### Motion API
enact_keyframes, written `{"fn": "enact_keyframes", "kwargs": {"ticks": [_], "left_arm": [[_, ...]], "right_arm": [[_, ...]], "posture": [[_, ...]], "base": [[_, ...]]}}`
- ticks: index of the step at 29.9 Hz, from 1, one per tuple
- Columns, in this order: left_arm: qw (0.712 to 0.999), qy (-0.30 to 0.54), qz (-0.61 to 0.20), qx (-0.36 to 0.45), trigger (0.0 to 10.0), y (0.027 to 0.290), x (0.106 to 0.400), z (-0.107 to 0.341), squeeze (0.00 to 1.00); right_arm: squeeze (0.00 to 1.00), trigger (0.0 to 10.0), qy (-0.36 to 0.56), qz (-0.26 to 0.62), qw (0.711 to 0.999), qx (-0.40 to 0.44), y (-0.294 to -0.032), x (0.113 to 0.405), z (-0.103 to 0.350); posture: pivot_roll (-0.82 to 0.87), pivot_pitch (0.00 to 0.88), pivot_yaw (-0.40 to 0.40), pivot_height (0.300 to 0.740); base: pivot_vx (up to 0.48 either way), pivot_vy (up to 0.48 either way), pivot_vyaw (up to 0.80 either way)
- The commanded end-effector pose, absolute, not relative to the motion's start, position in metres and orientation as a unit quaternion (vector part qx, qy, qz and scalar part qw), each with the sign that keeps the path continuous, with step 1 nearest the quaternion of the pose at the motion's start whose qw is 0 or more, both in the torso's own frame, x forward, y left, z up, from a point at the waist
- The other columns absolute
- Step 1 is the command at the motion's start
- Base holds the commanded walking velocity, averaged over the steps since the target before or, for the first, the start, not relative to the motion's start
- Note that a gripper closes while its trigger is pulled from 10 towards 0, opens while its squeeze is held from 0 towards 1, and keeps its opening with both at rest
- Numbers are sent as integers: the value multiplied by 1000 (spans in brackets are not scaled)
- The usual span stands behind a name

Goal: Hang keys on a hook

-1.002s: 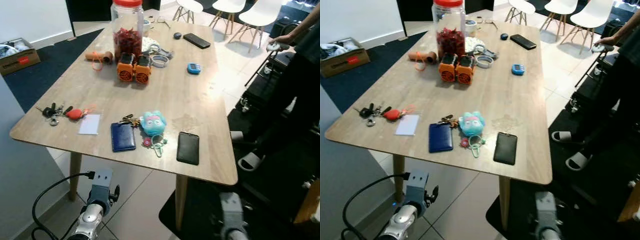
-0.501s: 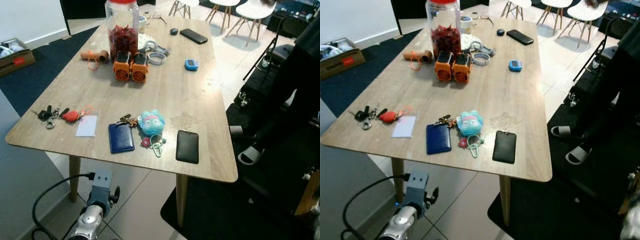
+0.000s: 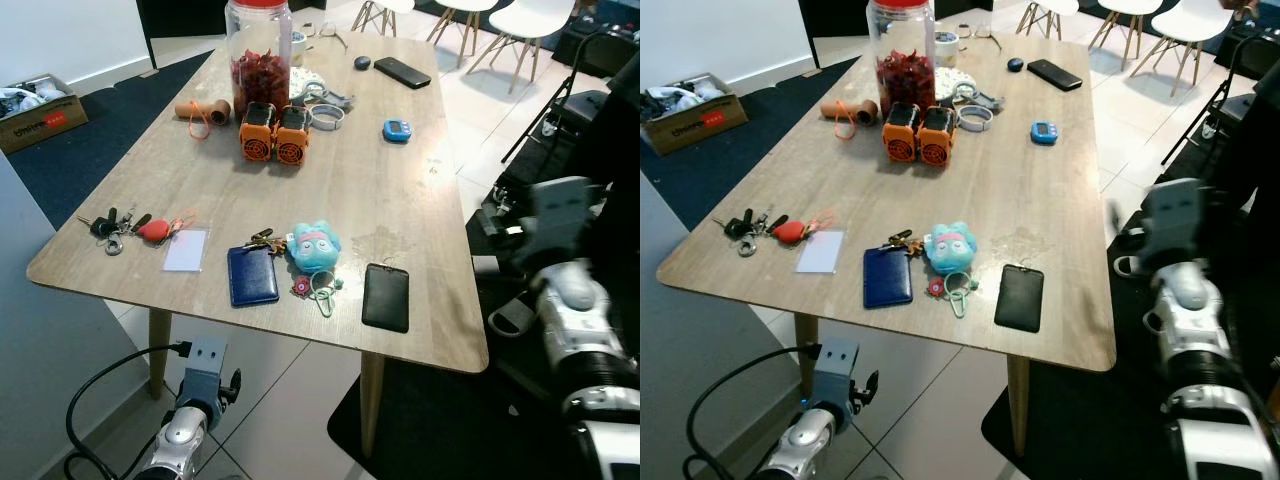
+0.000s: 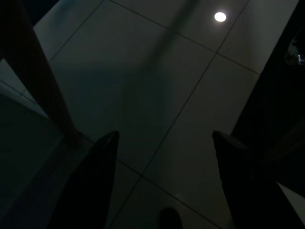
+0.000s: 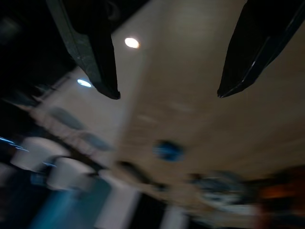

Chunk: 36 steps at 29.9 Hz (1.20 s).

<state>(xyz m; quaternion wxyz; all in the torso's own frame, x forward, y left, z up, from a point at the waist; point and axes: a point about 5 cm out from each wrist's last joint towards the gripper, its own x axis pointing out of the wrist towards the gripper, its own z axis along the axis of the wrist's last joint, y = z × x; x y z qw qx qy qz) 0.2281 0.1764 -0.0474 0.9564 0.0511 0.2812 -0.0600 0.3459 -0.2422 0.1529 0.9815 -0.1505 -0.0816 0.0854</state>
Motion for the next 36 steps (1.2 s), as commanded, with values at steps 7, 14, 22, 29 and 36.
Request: {"fn": "enact_keyframes", "kwargs": {"ticks": [7,14,22,29,36], "left_arm": [[953,292,-57,48,10000,177,222,-52,0],[953,294,-58,48,10000,178,221,-52,0],[954,291,-57,46,10000,177,223,-51,0],[953,292,-57,46,10000,178,221,-52,0],[954,292,-56,48,10000,180,222,-51,0]], "right_arm": [[0,10000,-46,173,965,-192,-206,335,124],[0,10000,14,154,981,-120,-199,327,95],[0,10000,45,87,994,47,-197,327,83],[0,10000,74,71,989,111,-187,322,71],[0,10000,83,62,988,114,-181,328,73]], "posture": [[73,27,-63,740],[72,31,-62,740],[73,44,-59,740],[73,53,-52,740],[79,56,-51,740]], "base": [[0,0,0],[0,0,0],[0,0,0],[0,0,0],[0,0,0]]}}
